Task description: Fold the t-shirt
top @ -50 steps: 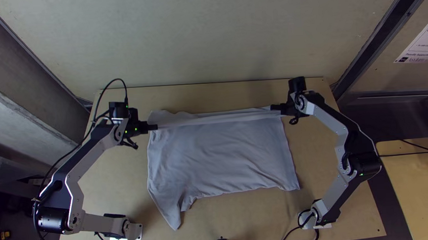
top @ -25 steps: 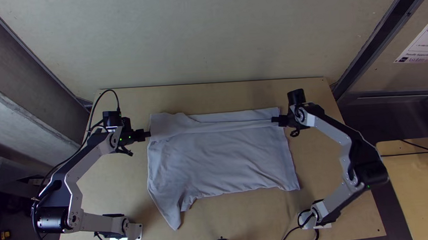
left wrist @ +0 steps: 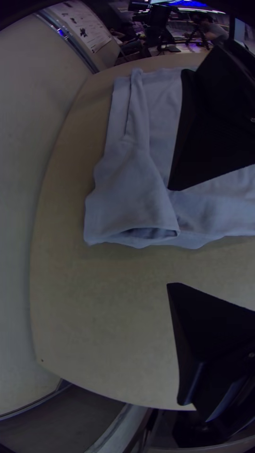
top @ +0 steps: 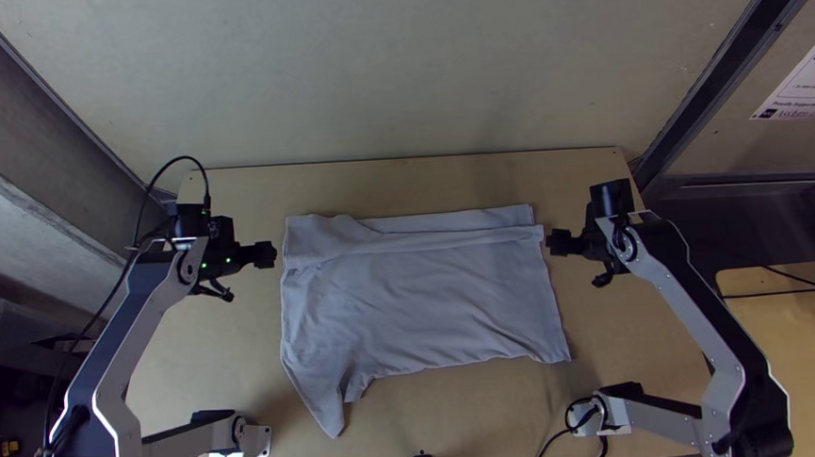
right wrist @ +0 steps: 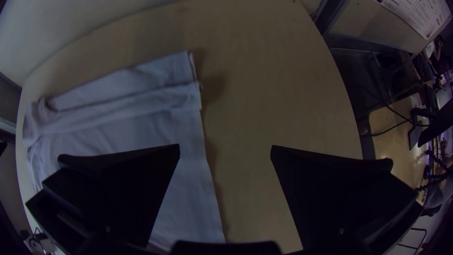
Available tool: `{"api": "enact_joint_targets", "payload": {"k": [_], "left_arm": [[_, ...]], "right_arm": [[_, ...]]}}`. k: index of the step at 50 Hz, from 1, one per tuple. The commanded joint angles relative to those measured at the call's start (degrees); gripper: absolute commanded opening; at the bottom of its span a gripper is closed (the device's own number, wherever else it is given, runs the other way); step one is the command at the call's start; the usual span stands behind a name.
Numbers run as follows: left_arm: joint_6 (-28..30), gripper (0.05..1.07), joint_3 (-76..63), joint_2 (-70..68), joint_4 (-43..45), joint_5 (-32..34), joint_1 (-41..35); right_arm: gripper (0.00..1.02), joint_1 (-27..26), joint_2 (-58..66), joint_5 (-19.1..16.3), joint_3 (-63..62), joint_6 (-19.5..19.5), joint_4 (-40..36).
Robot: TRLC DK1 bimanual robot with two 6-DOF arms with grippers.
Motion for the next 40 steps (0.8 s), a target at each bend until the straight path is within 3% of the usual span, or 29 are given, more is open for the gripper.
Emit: {"api": "enact_joint_targets", "payload": {"k": [1, 16, 27, 34, 40], "left_arm": [[1.7, 1.02, 1.2, -5.0, -3.2, 0.6, -0.7], [2.7, 1.02, 0.4, -13.0, -12.1, 0.6, -3.1], [1.4, 1.02, -0.1, -15.1, -15.5, 0.7, -5.9], [1.4, 1.02, -0.3, -16.4, -17.9, 0.7, -8.8], [1.3, 1.02, -0.9, -17.2, -18.2, 0.6, -10.2]], "right_arm": [[0.91, 1.5, -4.6, 0.5, 0.1, -0.9, -5.4], [0.91, 6.3, -11.0, -0.9, -5.9, -1.4, -23.0], [0.91, 7.6, -13.7, -2.8, -15.8, 0.9, -23.7], [0.91, 8.1, -12.1, -7.2, -20.6, 1.6, -23.2], [0.90, 9.4, -9.7, -8.7, -23.0, 2.3, -21.7]]}}
